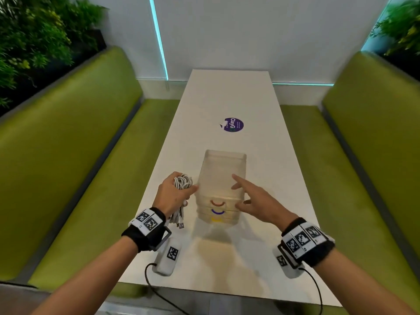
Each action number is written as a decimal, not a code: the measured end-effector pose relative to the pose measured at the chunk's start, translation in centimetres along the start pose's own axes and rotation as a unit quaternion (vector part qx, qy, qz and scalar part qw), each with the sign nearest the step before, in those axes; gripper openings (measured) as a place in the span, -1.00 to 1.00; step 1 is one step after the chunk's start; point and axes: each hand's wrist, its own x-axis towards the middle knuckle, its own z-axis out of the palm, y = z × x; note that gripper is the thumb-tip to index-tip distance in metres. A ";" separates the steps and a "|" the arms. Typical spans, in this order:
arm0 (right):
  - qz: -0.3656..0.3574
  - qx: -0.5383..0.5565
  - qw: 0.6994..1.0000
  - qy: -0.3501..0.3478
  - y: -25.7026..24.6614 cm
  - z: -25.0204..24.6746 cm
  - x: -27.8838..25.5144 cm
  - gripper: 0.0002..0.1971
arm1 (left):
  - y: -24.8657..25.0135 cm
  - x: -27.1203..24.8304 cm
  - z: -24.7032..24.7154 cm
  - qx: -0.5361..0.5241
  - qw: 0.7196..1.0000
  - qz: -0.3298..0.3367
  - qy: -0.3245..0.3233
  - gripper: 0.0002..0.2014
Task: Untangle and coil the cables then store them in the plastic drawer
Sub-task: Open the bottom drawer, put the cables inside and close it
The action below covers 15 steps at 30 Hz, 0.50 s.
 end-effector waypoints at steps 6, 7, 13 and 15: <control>-0.012 0.018 0.999 -0.029 0.9 -0.4 -1.7 -0.19 | -0.6 -0.9 0.7 0.029 0.996 -0.046 -0.065 -0.70; -0.010 0.022 0.999 -0.029 1.0 -0.4 -1.8 -0.19 | -0.6 -1.0 0.7 0.019 0.996 -0.053 -0.070 -0.69; -0.008 0.035 0.999 -0.026 0.4 -0.3 -2.3 -0.20 | -0.4 -1.4 0.8 -0.010 0.993 -0.073 -0.089 -0.68; -0.007 -0.019 1.000 -0.004 0.2 -0.3 -2.8 -0.30 | -0.3 -1.2 0.8 -0.011 0.993 -0.076 -0.094 -0.67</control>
